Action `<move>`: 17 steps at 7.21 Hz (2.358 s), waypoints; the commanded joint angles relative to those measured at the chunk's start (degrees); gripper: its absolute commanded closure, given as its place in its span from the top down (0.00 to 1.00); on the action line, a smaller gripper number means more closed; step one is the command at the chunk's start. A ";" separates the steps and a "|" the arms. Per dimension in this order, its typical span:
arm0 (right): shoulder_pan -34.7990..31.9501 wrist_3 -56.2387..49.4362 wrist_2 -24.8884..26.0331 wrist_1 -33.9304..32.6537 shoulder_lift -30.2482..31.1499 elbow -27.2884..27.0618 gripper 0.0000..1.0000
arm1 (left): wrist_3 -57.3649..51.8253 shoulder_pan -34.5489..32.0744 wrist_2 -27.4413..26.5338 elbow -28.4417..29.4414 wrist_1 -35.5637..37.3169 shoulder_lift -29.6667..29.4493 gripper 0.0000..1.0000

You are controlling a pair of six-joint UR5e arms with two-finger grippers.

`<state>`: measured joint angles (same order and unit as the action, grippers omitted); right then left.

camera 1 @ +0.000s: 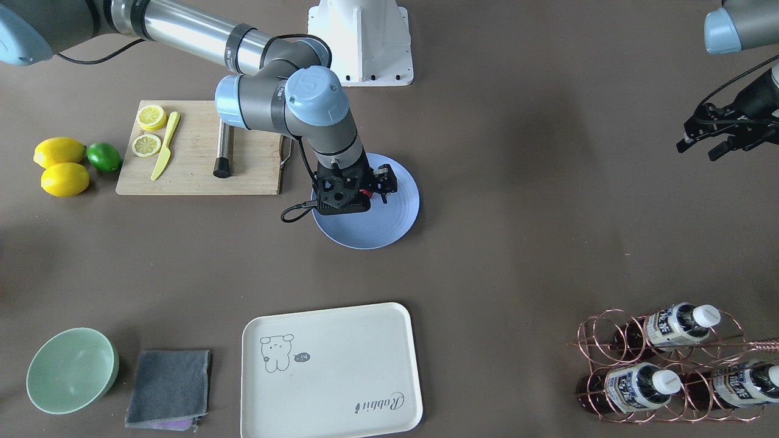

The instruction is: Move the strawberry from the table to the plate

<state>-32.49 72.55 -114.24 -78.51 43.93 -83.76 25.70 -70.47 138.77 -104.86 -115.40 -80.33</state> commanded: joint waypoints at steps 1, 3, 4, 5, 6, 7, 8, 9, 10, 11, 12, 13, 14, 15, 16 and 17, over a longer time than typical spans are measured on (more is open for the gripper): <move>-6.14 -6.83 -4.48 -12.06 8.48 -16.61 1.00 | -0.03 -0.37 -0.52 0.27 0.09 0.70 0.75; -15.96 -20.96 -9.38 -14.47 18.96 -23.27 1.00 | -3.52 -3.96 -0.52 0.62 0.44 1.75 0.74; -21.50 -29.57 -12.55 -14.39 25.36 -25.03 1.00 | -6.25 -5.45 -0.52 0.53 0.44 3.32 0.74; -26.17 -40.97 -13.37 -14.39 32.64 -26.61 1.00 | -6.62 -6.16 -0.52 0.44 0.44 3.68 0.74; -31.61 -52.57 -15.47 -14.39 38.63 -26.54 1.00 | -6.54 -6.26 -0.52 0.53 0.53 3.69 0.74; -38.80 -63.47 -18.45 -14.65 43.65 -25.67 1.00 | -6.54 -6.43 -0.43 0.44 0.62 3.60 0.74; -45.83 -73.93 -22.30 -14.74 46.31 -22.88 1.00 | -6.63 -6.52 -0.43 -0.08 3.40 3.17 0.74; -51.65 -79.96 -22.34 -15.79 45.99 -18.67 1.00 | -8.02 -8.00 0.00 -1.04 4.82 2.99 0.74; -55.79 -86.19 -22.17 -16.32 45.64 -15.06 1.00 | -12.21 -10.10 0.01 -0.27 6.31 2.90 0.74; -57.14 -89.30 -21.73 -16.32 46.33 -13.29 1.00 | -18.17 -14.30 -0.08 -0.35 10.94 2.20 0.74; -57.85 -90.64 -21.55 -16.24 47.38 -12.92 1.00 | -26.58 -18.78 -0.08 -0.26 16.73 1.93 0.74; -58.38 -90.65 -21.03 -16.32 47.65 -12.92 1.00 | -32.06 -22.13 -0.08 -0.52 23.14 -0.68 0.74; -58.47 -90.65 -20.76 -16.32 48.09 -12.92 1.00 | -33.68 -22.95 -0.25 -0.26 27.12 -2.10 0.74; -58.65 -90.56 -19.98 -16.24 48.10 -13.00 1.00 | -33.87 -22.87 -0.17 0.00 27.42 -2.11 0.74; -58.56 -90.13 -16.84 -16.32 47.66 -12.92 1.00 | -33.87 -22.17 -0.26 0.09 27.60 -1.68 0.91; -58.56 -89.78 -15.85 -16.32 47.66 -12.92 1.00 | -33.87 -22.08 -0.26 -0.43 30.12 -1.85 0.96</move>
<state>-91.03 -17.64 -131.99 -94.81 91.70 -96.71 -7.99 -92.77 138.54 -104.97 -87.55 -82.09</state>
